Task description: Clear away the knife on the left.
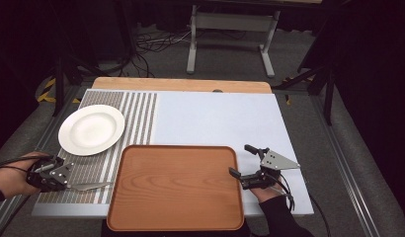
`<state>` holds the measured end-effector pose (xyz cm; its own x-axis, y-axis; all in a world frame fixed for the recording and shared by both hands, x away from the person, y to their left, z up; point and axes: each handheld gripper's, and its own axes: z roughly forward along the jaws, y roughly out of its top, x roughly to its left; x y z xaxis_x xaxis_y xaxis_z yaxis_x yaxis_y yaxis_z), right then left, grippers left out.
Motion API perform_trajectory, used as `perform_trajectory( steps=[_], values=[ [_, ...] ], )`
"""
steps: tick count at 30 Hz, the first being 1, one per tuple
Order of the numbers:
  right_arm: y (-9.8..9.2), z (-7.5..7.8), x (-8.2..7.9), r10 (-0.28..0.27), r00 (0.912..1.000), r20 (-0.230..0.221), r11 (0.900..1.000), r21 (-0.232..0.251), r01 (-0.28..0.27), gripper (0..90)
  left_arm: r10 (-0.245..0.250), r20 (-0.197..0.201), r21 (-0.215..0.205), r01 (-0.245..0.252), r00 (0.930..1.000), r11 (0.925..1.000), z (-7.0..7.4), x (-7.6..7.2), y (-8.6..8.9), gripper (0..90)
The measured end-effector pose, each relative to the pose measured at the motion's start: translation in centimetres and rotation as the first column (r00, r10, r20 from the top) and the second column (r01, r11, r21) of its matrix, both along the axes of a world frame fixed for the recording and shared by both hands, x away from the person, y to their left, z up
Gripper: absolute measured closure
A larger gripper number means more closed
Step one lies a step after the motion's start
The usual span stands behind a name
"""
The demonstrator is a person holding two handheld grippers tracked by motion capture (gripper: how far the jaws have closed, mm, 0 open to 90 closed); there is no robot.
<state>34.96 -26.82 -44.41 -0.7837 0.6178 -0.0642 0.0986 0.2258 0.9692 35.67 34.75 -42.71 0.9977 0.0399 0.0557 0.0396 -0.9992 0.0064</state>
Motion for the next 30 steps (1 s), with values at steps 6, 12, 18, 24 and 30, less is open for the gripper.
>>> perform_trajectory(
  steps=[6,12,18,24,30],
  values=[
    [0.0,0.0,0.0,-0.003,1.0000,0.000,1.000,0.001,0.003,3.0,0.023,0.024,-0.036,-0.023,0.9994,0.9991,1.5,0.0,-0.1,80.0],
    [-0.1,0.0,0.0,-0.003,1.0000,0.003,1.000,0.002,0.003,3.0,0.082,0.037,-0.092,-0.079,0.9959,0.9926,3.0,-0.3,-0.5,80.0],
    [-0.1,0.0,0.0,-0.002,1.0000,0.002,1.000,0.005,0.002,3.0,0.102,0.063,-0.147,-0.092,0.9928,0.9848,4.6,-0.5,-0.9,80.0],
    [-0.1,0.0,0.0,-0.002,1.0000,0.004,1.000,0.005,0.002,3.0,0.123,0.079,-0.193,-0.106,0.9892,0.9755,5.6,-0.6,-1.3,80.0],
    [-0.1,0.1,-0.1,-0.003,1.0000,0.004,1.000,0.004,0.003,3.0,0.177,0.078,-0.225,-0.156,0.9811,0.9617,6.2,-0.6,-1.8,80.1]
  ],
)
